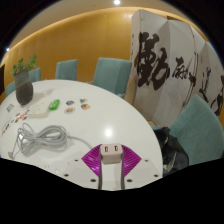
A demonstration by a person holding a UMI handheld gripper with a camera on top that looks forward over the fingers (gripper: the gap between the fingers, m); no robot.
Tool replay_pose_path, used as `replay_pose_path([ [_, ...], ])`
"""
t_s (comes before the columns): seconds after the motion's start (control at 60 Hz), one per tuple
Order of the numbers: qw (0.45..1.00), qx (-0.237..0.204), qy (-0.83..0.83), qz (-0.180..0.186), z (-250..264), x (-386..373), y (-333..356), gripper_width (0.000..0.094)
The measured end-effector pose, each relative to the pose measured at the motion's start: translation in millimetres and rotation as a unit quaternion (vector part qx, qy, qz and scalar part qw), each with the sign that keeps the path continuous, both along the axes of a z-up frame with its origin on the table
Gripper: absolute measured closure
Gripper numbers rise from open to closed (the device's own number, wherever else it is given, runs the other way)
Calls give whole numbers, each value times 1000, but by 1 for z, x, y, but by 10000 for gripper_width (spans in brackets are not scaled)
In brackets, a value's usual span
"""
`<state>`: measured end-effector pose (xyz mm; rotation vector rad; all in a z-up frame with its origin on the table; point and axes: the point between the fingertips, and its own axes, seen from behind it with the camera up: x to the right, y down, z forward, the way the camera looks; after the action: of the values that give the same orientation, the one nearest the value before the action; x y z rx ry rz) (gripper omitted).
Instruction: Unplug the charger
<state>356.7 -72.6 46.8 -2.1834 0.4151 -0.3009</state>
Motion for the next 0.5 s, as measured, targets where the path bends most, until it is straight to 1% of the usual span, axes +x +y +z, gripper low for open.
replay_pose_path([
  [0.067, 999, -31, 13, -10, -23, 10, -13, 651],
  [0.15, 998, -51, 26, -20, -40, 12, -20, 623],
  [0.167, 998, -53, 28, -23, -43, 13, -21, 614],
  [0.233, 999, -40, 22, -27, -45, 18, -22, 578],
  [0.267, 999, -34, 19, -29, -40, 19, -22, 523],
  [0.283, 999, -31, 17, -31, -38, 20, -22, 451],
  [0.333, 999, -26, 14, -31, -25, 20, -22, 293],
  [0.35, 999, -24, 12, -31, -22, 19, -23, 256],
  [0.383, 999, -19, 7, -30, -15, 18, -24, 132],
  [0.4, 999, -18, 4, -29, -11, 18, -26, 90],
  [0.417, 999, -17, 2, -28, -7, 17, -27, 60],
  [0.433, 1000, -15, 0, -27, -2, 15, -30, 50],
  [0.5, 1000, -7, -11, -27, 21, 9, -42, 66],
])
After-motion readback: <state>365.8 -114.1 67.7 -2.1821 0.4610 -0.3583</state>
